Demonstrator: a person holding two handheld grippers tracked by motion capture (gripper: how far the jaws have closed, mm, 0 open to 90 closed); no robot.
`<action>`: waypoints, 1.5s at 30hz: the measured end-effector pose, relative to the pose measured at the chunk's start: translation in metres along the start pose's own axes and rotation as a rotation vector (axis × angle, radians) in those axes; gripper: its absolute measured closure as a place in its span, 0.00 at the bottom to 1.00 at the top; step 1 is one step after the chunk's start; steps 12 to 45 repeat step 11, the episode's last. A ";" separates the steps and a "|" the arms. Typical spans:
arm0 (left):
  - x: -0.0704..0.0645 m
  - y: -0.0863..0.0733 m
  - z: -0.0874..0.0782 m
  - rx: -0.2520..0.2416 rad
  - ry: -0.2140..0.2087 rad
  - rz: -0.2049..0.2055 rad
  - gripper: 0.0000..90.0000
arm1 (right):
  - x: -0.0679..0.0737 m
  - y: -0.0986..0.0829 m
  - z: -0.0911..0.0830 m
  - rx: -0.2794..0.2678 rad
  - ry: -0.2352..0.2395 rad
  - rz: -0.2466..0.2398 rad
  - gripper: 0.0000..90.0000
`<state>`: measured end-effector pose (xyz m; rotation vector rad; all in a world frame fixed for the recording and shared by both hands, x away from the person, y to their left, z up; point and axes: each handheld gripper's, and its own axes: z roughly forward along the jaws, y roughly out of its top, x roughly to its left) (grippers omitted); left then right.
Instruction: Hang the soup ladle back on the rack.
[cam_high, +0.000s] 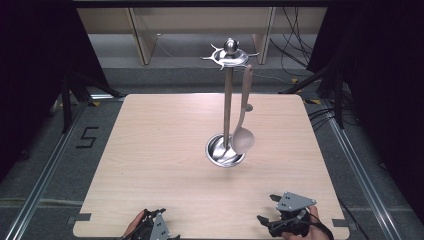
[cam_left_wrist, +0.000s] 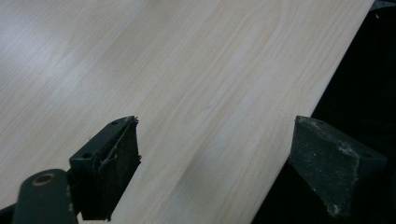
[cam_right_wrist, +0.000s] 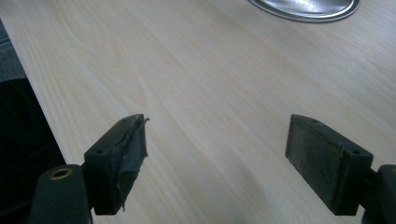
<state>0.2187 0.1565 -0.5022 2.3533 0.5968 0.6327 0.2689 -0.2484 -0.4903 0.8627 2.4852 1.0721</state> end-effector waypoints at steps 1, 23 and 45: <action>0.000 0.000 0.001 0.000 0.003 0.000 0.17 | 0.000 0.000 0.001 -0.001 0.000 -0.008 0.24; 0.001 0.000 0.000 0.005 -0.001 0.002 0.17 | -0.002 -0.003 0.004 0.015 -0.009 -0.018 0.24; 0.001 0.000 0.000 0.005 -0.001 0.002 0.17 | -0.002 -0.003 0.004 0.015 -0.009 -0.018 0.24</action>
